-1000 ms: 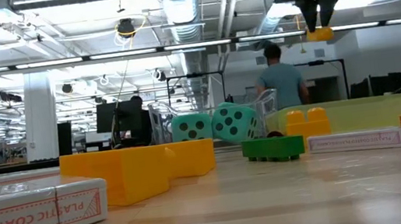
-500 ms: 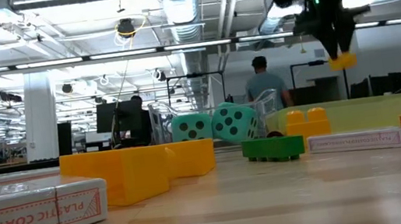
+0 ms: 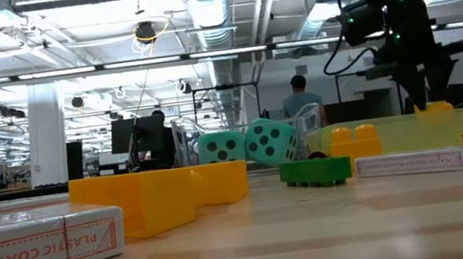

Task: Pick & Place Toys
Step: Put the yellow game piece into the yellow bin

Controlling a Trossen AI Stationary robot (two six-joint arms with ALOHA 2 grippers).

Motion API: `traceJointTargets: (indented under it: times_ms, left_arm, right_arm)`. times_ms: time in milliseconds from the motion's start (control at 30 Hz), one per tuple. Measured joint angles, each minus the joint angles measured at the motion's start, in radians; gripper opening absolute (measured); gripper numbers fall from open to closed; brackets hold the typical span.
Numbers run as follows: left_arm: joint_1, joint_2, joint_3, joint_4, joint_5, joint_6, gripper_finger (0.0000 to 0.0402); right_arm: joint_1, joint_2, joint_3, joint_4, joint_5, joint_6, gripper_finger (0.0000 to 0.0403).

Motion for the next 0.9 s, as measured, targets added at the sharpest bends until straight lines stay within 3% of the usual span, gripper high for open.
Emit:
traceJointTargets:
  times_ms: [400, 900]
  left_arm:
    - [0.0, 0.004, 0.0, 0.022, 0.002, -0.045, 0.0241]
    - [0.0, 0.004, 0.0, 0.021, 0.003, -0.048, 0.0241]
  right_arm:
    - [-0.157, 0.087, -0.017, 0.147, 0.008, -0.129, 0.0132]
    - [-0.168, 0.112, -0.017, 0.182, 0.03, -0.164, 0.0137]
